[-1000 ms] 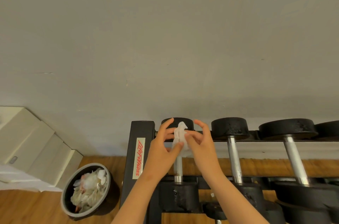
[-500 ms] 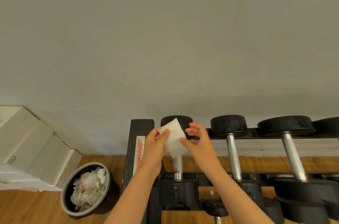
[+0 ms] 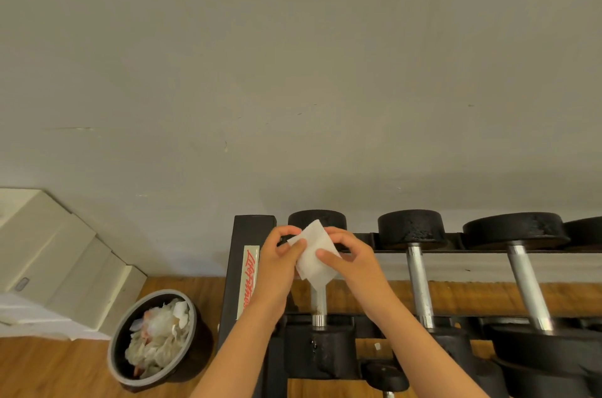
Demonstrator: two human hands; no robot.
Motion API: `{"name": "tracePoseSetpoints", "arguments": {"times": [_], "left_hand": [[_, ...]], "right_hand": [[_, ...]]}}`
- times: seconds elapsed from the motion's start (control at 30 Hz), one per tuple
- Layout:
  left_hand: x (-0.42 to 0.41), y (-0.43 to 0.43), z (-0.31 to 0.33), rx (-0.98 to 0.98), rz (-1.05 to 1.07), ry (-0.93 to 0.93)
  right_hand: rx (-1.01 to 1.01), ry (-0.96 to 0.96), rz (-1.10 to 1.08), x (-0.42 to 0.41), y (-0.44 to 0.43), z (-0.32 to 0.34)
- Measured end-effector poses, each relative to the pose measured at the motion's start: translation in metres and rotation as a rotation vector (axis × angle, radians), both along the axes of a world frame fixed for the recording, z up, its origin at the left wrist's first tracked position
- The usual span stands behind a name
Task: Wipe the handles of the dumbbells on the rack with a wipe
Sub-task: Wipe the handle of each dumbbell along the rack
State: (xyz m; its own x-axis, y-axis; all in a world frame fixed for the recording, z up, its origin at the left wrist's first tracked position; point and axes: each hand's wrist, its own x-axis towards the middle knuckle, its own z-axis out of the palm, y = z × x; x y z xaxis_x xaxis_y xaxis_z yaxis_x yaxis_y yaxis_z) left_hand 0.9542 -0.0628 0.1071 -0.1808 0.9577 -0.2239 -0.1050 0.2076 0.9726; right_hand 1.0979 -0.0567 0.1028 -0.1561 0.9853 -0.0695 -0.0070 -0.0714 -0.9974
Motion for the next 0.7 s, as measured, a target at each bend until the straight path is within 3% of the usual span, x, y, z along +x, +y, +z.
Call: {"name": "tracePoseSetpoints", "arguments": {"times": [0.33,0.47,0.57,0.7], "left_hand": [[-0.001,0.019,-0.007,0.032,0.011,0.001],[0.003,0.029,-0.010,0.060,-0.080,-0.010],[0.005,0.042,-0.022,0.065,0.012,0.097],[0.003,0.057,-0.045,0.045,0.099,0.402]], "right_hand": [[-0.088,0.033,-0.119,-0.001,0.014,-0.008],[-0.095,-0.095,-0.205,-0.003,0.033,-0.013],[-0.050,-0.275,-0.182,-0.007,0.051,-0.019],[0.017,-0.440,-0.173,-0.014,0.073,-0.026]]}}
